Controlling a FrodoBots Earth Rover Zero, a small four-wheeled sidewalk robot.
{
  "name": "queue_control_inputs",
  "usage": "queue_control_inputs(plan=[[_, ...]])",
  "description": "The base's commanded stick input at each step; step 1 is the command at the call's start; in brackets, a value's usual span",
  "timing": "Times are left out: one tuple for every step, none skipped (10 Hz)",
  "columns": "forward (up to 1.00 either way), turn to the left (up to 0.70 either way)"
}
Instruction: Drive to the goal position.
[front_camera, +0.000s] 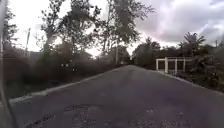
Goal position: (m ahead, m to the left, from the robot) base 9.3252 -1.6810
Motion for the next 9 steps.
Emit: queue_control_inputs(plan=[[0.7,0.0],[0.7,0.0],[0.7,0.0],[0.7,0.0],[0.7,0.0],[0.7,0.0],[0.7,0.0],[0.7,0.0],[0.7,0.0]])
